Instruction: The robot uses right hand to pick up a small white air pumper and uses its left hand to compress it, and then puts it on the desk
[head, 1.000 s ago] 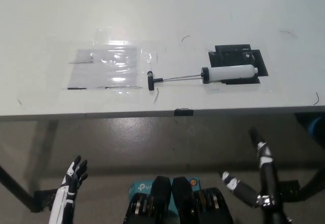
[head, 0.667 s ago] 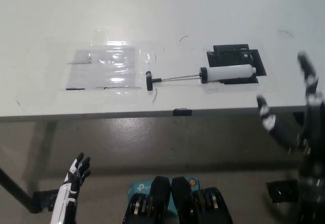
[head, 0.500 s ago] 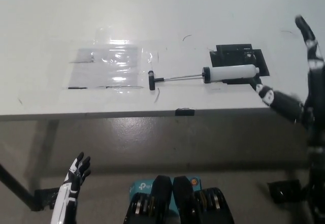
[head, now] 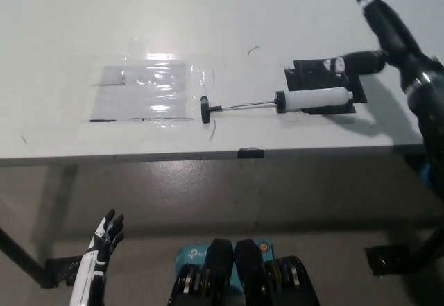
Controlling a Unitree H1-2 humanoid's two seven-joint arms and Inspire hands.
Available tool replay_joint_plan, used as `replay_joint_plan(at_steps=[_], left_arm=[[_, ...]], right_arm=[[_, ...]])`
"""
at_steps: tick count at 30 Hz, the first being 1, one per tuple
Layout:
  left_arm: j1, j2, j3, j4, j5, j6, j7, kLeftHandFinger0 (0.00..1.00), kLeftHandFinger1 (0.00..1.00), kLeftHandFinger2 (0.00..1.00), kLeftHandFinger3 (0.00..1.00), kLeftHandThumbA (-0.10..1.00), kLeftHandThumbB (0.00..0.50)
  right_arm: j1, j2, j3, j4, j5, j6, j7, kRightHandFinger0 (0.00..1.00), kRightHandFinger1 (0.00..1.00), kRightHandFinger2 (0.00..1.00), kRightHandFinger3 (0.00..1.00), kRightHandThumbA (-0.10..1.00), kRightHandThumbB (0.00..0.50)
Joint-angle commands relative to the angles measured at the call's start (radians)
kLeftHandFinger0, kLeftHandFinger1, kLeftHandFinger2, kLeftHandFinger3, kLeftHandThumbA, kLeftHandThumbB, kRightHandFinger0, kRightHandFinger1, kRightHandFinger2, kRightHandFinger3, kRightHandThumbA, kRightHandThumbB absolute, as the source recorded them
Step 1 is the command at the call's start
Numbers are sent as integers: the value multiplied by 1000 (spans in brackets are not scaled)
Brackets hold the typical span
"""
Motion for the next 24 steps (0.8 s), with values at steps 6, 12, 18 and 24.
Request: replay_joint_plan(at_steps=[6, 12, 18, 24], left_arm=[[-27, 11, -2, -36, -3, -29, -3, 1000, 1000, 1000, 1000, 1000, 120], [-33, 19, -3, -42, 6, -22, -4, 1000, 1000, 1000, 1000, 1000, 108], [-31, 24, -5, -51, -2, -8, -10, 1000, 1000, 1000, 1000, 1000, 95], [0, 25, -7, -59, -9, -7, -15, 1000, 1000, 1000, 1000, 1000, 83]], right_arm=[[-379, 6, 139, 467, -48, 86, 267, 1000, 1000, 1000, 1000, 891, 457], [-443, 55, 205, 631, -78, 57, 255, 1000, 1000, 1000, 1000, 948, 454], [-452, 82, 279, 697, -127, 33, 268, 1000, 1000, 1000, 1000, 1000, 500], [-425, 113, 306, 748, -140, -9, 245, 1000, 1000, 1000, 1000, 1000, 500]])
